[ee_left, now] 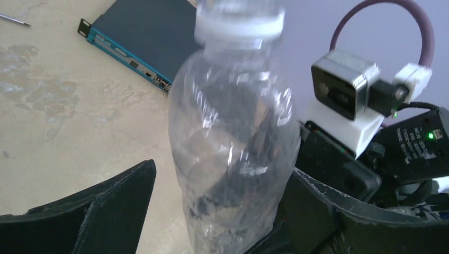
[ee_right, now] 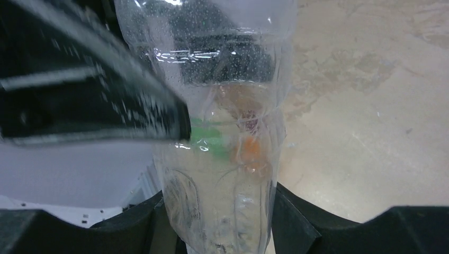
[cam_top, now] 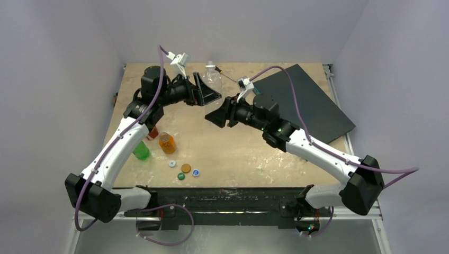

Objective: Screw on the bottle caps
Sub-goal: Pick up the plastic bottle at the center of the board, then screw the bottle cap onto the plastic bottle.

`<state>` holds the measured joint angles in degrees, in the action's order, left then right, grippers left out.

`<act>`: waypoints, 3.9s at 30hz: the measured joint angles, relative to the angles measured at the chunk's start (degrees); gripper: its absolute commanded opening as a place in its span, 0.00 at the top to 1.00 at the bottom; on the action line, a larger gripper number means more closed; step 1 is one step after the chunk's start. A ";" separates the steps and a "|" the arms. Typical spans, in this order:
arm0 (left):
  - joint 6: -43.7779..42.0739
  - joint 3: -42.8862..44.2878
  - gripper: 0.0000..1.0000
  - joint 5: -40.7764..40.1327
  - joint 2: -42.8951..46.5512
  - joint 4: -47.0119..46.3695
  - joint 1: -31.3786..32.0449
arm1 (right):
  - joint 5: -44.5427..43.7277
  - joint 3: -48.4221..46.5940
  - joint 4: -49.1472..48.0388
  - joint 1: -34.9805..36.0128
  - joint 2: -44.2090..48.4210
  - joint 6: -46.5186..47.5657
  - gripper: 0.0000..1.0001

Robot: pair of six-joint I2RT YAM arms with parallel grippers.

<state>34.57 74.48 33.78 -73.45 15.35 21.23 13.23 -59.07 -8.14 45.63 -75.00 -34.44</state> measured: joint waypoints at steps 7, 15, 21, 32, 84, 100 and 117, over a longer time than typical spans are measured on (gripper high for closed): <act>5.38 -9.11 0.25 -3.13 5.51 -8.68 0.92 | -0.15 -2.08 -5.14 -0.57 -2.80 -5.70 0.61; 8.90 -12.52 0.56 -7.52 6.34 -14.45 1.09 | -0.74 -3.15 -8.07 -0.68 -5.62 -8.20 0.60; 8.24 -12.90 0.65 -8.85 6.12 -16.00 1.42 | -2.01 -3.15 -8.22 -0.63 -5.62 -8.20 0.20; -9.11 -11.19 0.65 -22.14 7.10 -8.74 1.25 | -11.15 -1.75 3.21 0.72 0.90 -0.87 0.03; -26.23 -2.91 0.64 -40.24 14.21 5.35 1.25 | -30.51 -11.10 15.91 29.00 -36.39 11.56 0.69; -32.63 -12.83 0.72 -28.50 12.83 0.74 1.53 | -20.55 -3.76 18.21 11.69 -21.24 9.94 0.81; -48.65 -26.27 0.94 -21.07 17.14 -2.43 9.03 | 24.37 -0.07 12.63 -27.26 2.32 2.05 0.78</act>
<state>-14.09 48.21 12.71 -56.31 12.93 30.26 37.60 -59.13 4.49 18.37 -72.69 -32.38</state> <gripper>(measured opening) 0.492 0.347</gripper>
